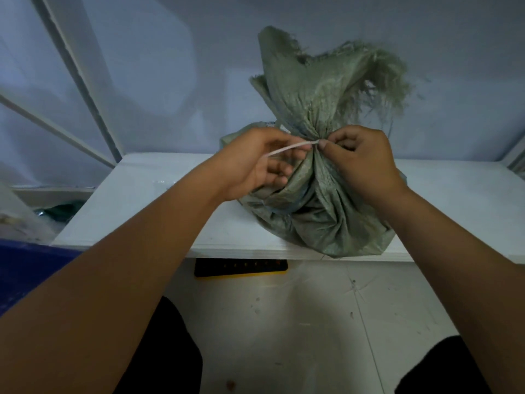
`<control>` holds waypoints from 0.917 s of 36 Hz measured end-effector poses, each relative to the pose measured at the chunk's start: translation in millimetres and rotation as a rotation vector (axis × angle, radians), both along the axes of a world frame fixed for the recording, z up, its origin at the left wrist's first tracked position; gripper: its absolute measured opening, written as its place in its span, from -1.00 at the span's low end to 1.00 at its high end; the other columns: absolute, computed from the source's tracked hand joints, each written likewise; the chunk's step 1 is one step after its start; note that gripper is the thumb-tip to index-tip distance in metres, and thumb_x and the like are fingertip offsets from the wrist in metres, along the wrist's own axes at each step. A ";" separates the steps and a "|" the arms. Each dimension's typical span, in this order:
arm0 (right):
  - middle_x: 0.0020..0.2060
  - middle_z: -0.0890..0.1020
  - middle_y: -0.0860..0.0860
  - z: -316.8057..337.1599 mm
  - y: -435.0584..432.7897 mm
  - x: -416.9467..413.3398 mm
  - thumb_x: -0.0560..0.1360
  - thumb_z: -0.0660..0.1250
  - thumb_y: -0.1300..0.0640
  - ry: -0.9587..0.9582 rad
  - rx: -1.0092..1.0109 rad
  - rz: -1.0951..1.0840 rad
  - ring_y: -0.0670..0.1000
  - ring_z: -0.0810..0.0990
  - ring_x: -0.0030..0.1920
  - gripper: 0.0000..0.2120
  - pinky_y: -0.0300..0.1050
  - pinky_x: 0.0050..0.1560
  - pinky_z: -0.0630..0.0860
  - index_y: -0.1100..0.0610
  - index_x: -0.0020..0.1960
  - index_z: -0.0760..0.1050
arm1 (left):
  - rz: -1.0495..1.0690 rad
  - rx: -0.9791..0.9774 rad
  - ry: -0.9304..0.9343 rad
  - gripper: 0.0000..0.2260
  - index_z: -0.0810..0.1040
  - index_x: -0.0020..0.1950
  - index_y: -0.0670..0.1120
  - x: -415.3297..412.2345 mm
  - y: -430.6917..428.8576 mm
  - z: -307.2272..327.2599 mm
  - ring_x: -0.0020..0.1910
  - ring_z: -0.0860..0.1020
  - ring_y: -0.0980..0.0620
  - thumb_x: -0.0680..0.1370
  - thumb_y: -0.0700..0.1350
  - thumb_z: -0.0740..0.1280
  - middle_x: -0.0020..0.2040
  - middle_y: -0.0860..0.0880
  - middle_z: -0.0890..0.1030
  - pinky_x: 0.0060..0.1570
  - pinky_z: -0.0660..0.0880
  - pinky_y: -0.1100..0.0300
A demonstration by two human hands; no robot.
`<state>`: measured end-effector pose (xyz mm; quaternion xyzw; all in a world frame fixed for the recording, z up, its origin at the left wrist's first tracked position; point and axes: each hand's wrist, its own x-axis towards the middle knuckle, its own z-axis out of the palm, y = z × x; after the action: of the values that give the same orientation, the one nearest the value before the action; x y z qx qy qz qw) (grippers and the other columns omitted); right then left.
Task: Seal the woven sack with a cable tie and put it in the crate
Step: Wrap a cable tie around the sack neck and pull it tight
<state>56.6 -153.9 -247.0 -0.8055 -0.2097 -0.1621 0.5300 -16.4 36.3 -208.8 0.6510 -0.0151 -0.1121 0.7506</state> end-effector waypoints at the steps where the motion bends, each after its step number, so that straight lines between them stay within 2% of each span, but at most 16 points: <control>1: -0.35 0.64 0.09 0.5 0.1 -0.8 0.49 0.50 0.10 0.036 0.029 0.020 -0.09 0.54 -0.35 -0.87 -0.23 -0.29 0.45 0.12 -0.18 0.63 | 0.051 -0.006 0.013 -0.76 0.61 0.07 -0.23 1.0 -0.7 -1.1 -0.38 0.46 0.04 0.61 -0.16 0.18 -0.18 -0.07 0.59 -0.37 0.44 0.20; 4: -0.26 0.69 0.20 1.9 0.6 -2.7 0.49 0.50 0.12 0.116 0.056 0.088 -0.04 0.61 -0.29 -0.89 -0.16 -0.18 0.54 0.14 -0.16 0.63 | 0.234 0.071 0.026 -0.85 0.59 -0.06 -0.20 5.7 -3.0 -7.2 -0.44 0.46 0.04 0.60 -0.18 0.25 -0.22 -0.11 0.55 -0.47 0.46 0.25; 6: -0.21 0.68 0.28 2.4 2.0 -4.2 0.50 0.49 0.14 0.152 0.064 0.131 0.00 0.61 -0.25 -0.89 -0.11 -0.13 0.53 0.17 -0.13 0.63 | 0.331 0.193 0.015 -0.88 0.60 -0.11 -0.17 10.2 -1.3 -12.0 -0.44 0.45 0.04 0.57 -0.15 0.33 -0.24 -0.11 0.54 -0.47 0.43 0.25; 8: -0.16 0.67 0.33 2.8 4.6 -6.3 0.51 0.48 0.13 0.179 0.071 0.174 0.04 0.60 -0.23 -0.89 -0.06 -0.11 0.51 0.18 -0.10 0.63 | 0.366 0.332 -0.011 -0.86 0.63 -0.13 -0.09 12.4 1.5 -15.1 -0.34 0.51 0.03 0.52 -0.03 0.39 -0.26 -0.03 0.60 -0.33 0.44 0.19; 10: -0.15 0.65 0.35 2.0 7.0 -7.2 0.51 0.47 0.12 0.200 0.067 0.207 0.08 0.57 -0.22 -0.87 -0.03 -0.11 0.48 0.20 -0.07 0.63 | 0.326 0.367 -0.042 -0.81 0.65 -0.06 0.01 13.9 2.7 -18.0 -0.13 0.61 0.03 0.49 0.10 0.40 -0.15 0.04 0.69 -0.12 0.48 0.12; 13: -0.11 0.62 0.37 -0.2 9.0 -7.8 0.52 0.44 0.17 0.205 0.030 0.264 0.10 0.55 -0.20 -0.86 0.02 -0.13 0.45 0.24 0.00 0.61 | 0.119 0.259 -0.063 -0.73 0.67 0.07 0.05 13.5 -2.3 -21.2 0.11 0.63 0.04 0.50 0.17 0.37 0.07 0.04 0.70 0.15 0.48 0.10; 16: -0.02 0.67 0.29 -2.6 13.3 -11.4 0.53 0.40 0.30 0.200 -0.028 0.324 0.18 0.68 0.00 -0.79 0.12 0.05 0.58 0.29 0.16 0.58 | 0.020 0.077 -0.051 -0.65 0.62 0.26 -0.12 13.1 -11.0 -24.2 0.20 0.62 -0.04 0.58 0.06 0.34 0.17 -0.08 0.68 0.28 0.49 0.05; 19: 0.08 0.70 0.13 -2.8 19.2 -14.6 0.52 0.38 0.37 0.179 -0.098 0.362 0.02 0.68 0.11 -0.73 -0.10 0.19 0.57 0.28 0.21 0.58 | 0.140 -0.019 -0.024 -0.64 0.62 0.24 -0.17 16.2 -15.0 -27.2 0.12 0.66 -0.09 0.54 0.02 0.41 0.12 -0.14 0.69 0.19 0.57 0.06; 21: 0.03 0.69 0.07 -2.3 21.9 -15.1 0.52 0.39 0.38 0.177 -0.118 0.376 -0.08 0.65 0.04 -0.80 -0.26 0.12 0.52 0.22 0.13 0.58 | 0.266 -0.113 -0.003 -0.61 0.63 0.21 -0.21 19.1 -13.9 -28.2 0.03 0.68 -0.15 0.46 -0.04 0.49 0.05 -0.18 0.71 0.09 0.61 0.01; 23: -0.03 0.66 0.06 -0.5 25.4 -16.4 0.52 0.39 0.39 0.174 -0.129 0.394 -0.13 0.60 -0.04 -0.78 -0.39 0.02 0.48 0.13 0.07 0.57 | 0.380 -0.220 0.019 -0.65 0.63 0.17 -0.28 22.6 -10.1 -27.0 -0.15 0.69 -0.13 0.43 -0.15 0.48 -0.06 -0.19 0.71 -0.15 0.64 0.07; 25: -0.05 0.64 0.08 1.9 28.9 -17.7 0.51 0.39 0.39 0.155 -0.142 0.404 -0.10 0.58 -0.08 -0.77 -0.38 -0.02 0.46 0.11 0.06 0.57 | 0.393 -0.304 0.035 -0.70 0.61 0.16 -0.29 23.8 -9.0 -22.9 -0.23 0.65 -0.11 0.46 -0.21 0.43 -0.10 -0.19 0.67 -0.26 0.61 0.13; 28: 0.03 0.64 0.10 5.9 30.2 -16.2 0.51 0.40 0.39 0.145 -0.143 0.411 -0.11 0.60 -0.04 -0.77 -0.36 0.03 0.47 0.12 0.07 0.58 | 0.420 -0.425 0.063 -0.58 0.54 0.27 -0.30 27.9 -8.4 -20.8 -0.09 0.62 -0.16 0.44 -0.20 0.43 0.07 -0.24 0.61 -0.12 0.63 0.04; 30: 0.06 0.63 0.05 8.4 28.1 -14.3 0.52 0.41 0.37 0.152 -0.166 0.415 -0.19 0.61 -0.04 -0.78 -0.35 0.05 0.48 0.12 0.08 0.59 | 0.471 -0.510 0.061 -0.36 0.47 0.37 -0.32 32.6 -7.0 -22.5 -0.03 0.63 -0.21 0.32 -0.20 0.51 0.13 -0.26 0.61 -0.07 0.61 -0.05; 33: 0.02 0.67 0.22 9.8 21.8 -10.3 0.52 0.41 0.36 0.181 -0.198 0.403 -0.07 0.62 -0.07 -0.79 -0.24 0.00 0.50 0.12 0.09 0.61 | 0.554 -0.604 0.050 -0.29 0.52 0.34 -0.25 42.2 -5.2 -29.4 0.06 0.65 -0.29 0.20 -0.21 0.57 0.18 -0.26 0.63 0.06 0.55 -0.28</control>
<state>46.3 -132.1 -237.2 -0.8068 -0.3326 0.0412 0.4866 25.8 31.1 -238.2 0.3780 0.1467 0.0879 0.9099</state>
